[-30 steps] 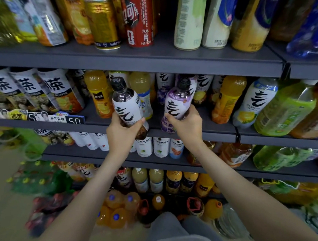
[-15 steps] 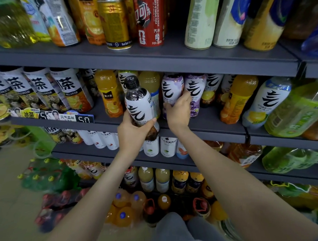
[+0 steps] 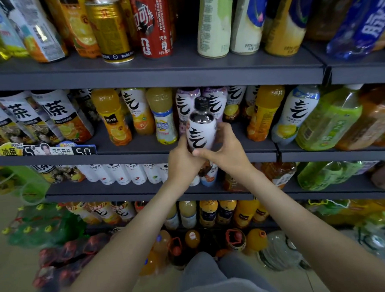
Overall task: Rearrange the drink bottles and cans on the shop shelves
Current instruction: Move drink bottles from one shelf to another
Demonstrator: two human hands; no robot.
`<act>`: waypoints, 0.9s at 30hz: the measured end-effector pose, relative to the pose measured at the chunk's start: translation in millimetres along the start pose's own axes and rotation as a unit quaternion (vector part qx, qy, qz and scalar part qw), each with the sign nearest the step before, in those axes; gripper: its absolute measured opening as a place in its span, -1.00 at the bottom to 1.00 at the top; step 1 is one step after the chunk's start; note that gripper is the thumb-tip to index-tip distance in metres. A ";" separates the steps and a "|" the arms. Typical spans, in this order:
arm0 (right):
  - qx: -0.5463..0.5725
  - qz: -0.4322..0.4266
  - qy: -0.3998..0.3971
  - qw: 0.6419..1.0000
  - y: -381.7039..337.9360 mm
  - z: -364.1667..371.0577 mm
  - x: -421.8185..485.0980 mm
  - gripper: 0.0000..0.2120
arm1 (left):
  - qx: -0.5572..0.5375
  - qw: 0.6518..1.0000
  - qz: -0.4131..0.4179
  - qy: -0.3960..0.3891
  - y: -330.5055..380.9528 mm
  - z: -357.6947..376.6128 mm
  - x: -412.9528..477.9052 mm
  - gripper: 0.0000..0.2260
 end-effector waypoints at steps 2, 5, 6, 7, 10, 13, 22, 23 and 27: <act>-0.001 0.034 0.046 0.998 14.4 -10.6 1.9 -0.27 | 0.048 0.998 0.038 -0.025 15.1 16.9 0.1 -0.51; 0.013 0.045 0.124 0.991 24.1 -32.6 1.4 -0.40 | 0.079 0.992 0.069 -0.069 33.8 35.1 1.2 -0.40; 0.020 0.041 0.151 0.988 25.2 -40.3 1.9 -0.43 | 0.080 0.989 0.081 -0.090 39.3 39.6 1.7 -0.38; 0.024 0.038 0.176 0.983 25.1 -48.0 3.5 -0.44 | 0.085 0.986 0.094 -0.104 43.0 43.1 2.0 -0.38; -0.025 0.044 0.214 0.976 29.9 -66.3 17.7 -0.39 | 0.120 0.983 0.122 -0.072 41.8 41.6 6.5 -0.44; -0.076 0.067 0.203 0.974 35.2 -75.3 33.4 -0.37 | 0.159 0.973 0.153 0.061 26.5 26.7 18.6 -0.57; -0.095 0.032 0.173 0.980 45.6 -64.0 65.9 -0.33 | 0.173 0.978 0.056 0.100 -12.0 35.6 52.5 -0.34; -0.103 0.030 0.165 0.980 49.1 -61.5 66.5 -0.35 | 0.170 0.979 0.047 0.098 -13.7 40.2 52.9 -0.30; -0.083 0.058 0.141 0.985 59.4 -51.5 74.8 -0.39 | 0.154 0.983 0.028 0.096 -16.5 54.5 51.4 -0.17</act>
Point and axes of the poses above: each hand's wrist, its own x-axis towards the middle knuckle, its own z-axis out of the palm, y = z × x, the point moved 5 cm from there along x, towards the middle knuckle, and after that the axes turned 4 degrees about y, right-handed, at the moved point
